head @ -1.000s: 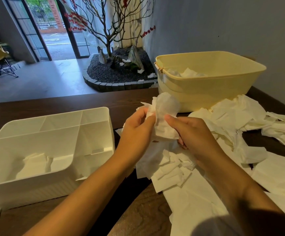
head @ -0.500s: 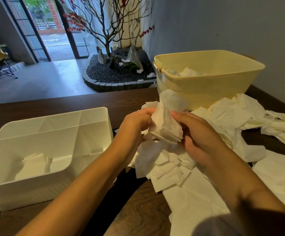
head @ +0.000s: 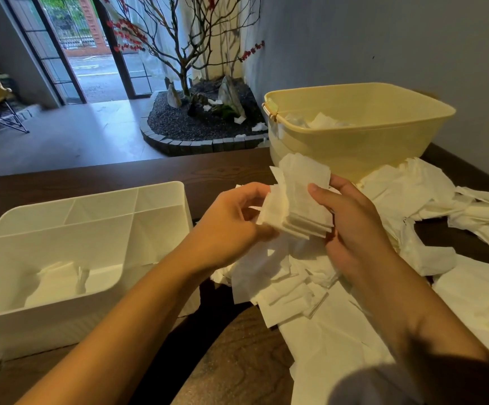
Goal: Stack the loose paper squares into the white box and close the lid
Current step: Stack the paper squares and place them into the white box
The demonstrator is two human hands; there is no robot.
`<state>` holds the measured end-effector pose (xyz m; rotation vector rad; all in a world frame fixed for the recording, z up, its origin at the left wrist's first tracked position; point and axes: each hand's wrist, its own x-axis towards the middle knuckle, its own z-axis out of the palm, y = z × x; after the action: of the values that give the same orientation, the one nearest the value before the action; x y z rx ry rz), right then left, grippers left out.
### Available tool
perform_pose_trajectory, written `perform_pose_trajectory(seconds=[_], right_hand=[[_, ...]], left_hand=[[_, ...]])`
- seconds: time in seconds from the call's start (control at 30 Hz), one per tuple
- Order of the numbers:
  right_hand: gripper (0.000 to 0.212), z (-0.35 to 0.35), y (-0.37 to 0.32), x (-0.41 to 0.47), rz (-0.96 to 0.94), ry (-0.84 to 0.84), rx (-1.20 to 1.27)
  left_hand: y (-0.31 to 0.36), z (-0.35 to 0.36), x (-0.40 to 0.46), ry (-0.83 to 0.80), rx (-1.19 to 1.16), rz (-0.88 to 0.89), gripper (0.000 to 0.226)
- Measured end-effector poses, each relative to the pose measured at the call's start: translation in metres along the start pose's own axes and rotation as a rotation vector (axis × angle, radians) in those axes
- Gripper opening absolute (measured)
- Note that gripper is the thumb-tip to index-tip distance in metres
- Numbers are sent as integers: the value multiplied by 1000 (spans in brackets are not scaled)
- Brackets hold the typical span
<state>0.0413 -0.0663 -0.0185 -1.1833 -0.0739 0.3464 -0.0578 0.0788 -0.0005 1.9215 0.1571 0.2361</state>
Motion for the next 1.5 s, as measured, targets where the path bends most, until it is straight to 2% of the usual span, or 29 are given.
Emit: perform_pose_trajectory(seconds=[0.13, 0.3, 0.4, 0.47, 0.6, 0.67, 0.73, 0.83, 0.9, 0.97, 1.1, 1.27, 1.4, 1.5], right_hand=[[25, 0, 3, -4, -26, 40, -97], [35, -2, 3, -3, -19, 84, -158], [37, -1, 2, -4, -25, 71, -194], [26, 0, 1, -6, -27, 57, -191], [12, 4, 0, -10, 40, -51, -196], [17, 5, -1, -11, 29, -144, -97], [32, 2, -1, -10, -55, -238, -68], [38, 1, -3, -12, -161, -293, -294], [19, 4, -5, -16, -204, -240, -440], [17, 7, -6, -21, -254, -186, -462], [16, 8, -10, -26, -317, -184, -406], [14, 10, -8, -29, -333, -274, -384], [12, 12, -6, -24, -219, -217, -295], [17, 11, -7, -23, -147, -300, -167]], left_hand=[[4, 5, -4, 58, 49, 80, 40], [8, 7, -9, 60, 55, 200, 63], [9, 7, -9, 50, 162, 258, 42], [6, 7, -7, 55, 162, 246, 28], [4, 6, -5, 121, 144, 227, 22], [4, 5, -3, 177, 122, 202, 18], [2, 0, -1, 237, 114, 165, 17], [2, -8, 1, 280, 129, 139, 13], [3, -11, 1, 321, 177, 133, 8], [4, -13, 1, 373, 196, 128, 6], [8, -12, -1, 287, 106, 133, 18], [15, -6, -4, 151, -34, 172, 17], [16, -6, -4, 124, -158, -8, 34], [16, -5, -3, 161, -205, -123, 41]])
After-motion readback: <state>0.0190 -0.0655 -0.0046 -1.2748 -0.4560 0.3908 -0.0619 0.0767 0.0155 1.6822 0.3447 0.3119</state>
